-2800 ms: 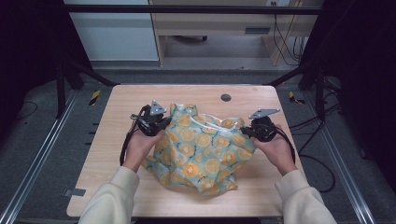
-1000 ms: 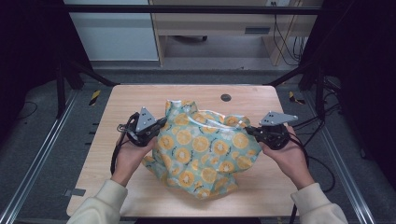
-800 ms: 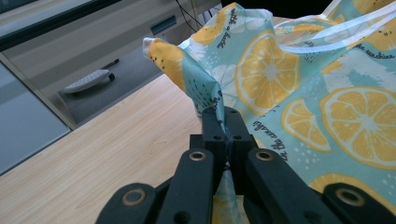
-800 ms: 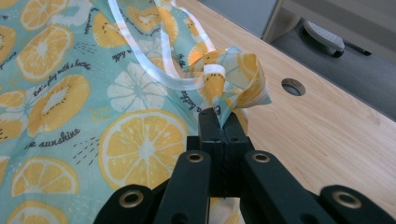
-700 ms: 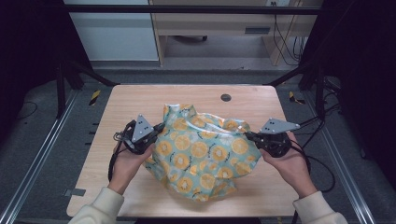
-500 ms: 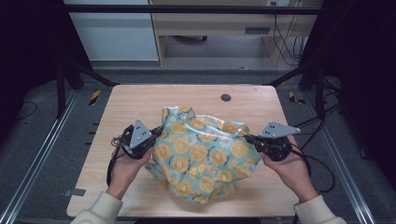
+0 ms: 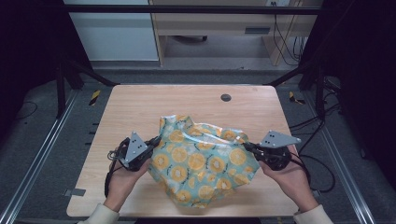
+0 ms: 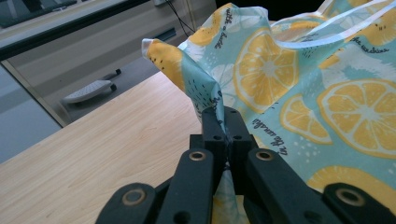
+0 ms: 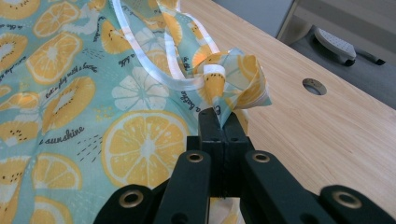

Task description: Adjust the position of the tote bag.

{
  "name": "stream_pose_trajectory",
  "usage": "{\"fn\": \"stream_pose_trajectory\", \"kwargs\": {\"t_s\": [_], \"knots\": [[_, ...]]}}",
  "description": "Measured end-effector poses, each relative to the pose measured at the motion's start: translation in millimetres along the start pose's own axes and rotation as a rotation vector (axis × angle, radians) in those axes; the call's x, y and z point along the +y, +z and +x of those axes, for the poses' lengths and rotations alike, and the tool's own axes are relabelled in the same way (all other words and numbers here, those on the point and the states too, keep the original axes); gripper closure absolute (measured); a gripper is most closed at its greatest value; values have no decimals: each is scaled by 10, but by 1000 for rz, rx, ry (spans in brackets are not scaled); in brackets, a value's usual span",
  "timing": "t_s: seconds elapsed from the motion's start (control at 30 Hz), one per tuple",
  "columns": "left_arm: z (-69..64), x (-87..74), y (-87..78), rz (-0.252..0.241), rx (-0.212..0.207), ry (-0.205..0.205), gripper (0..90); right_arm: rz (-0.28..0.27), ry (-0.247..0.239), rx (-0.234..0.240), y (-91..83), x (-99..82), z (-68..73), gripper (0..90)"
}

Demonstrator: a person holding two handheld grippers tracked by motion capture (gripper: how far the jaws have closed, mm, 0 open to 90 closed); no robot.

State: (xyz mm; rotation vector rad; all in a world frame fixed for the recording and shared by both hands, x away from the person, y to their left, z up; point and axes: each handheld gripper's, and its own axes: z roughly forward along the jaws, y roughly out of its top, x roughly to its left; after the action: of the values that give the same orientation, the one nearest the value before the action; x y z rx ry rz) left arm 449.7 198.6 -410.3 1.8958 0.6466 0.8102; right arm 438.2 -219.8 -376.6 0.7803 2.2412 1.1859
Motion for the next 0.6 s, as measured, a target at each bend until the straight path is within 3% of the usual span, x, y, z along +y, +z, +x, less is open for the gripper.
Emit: {"fn": "stream_pose_trajectory", "kwargs": {"t_s": [0.13,0.27,0.6], "knots": [[-42,-48,-108,-42,-8,-32,900,-17,1,5,-32,-26,30,900],[-95,-86,-211,-72,-17,-38,900,-35,1,14,-85,-70,77,900],[-228,-212,-367,-63,-32,-24,900,-58,-2,34,-181,-170,228,900]]}}
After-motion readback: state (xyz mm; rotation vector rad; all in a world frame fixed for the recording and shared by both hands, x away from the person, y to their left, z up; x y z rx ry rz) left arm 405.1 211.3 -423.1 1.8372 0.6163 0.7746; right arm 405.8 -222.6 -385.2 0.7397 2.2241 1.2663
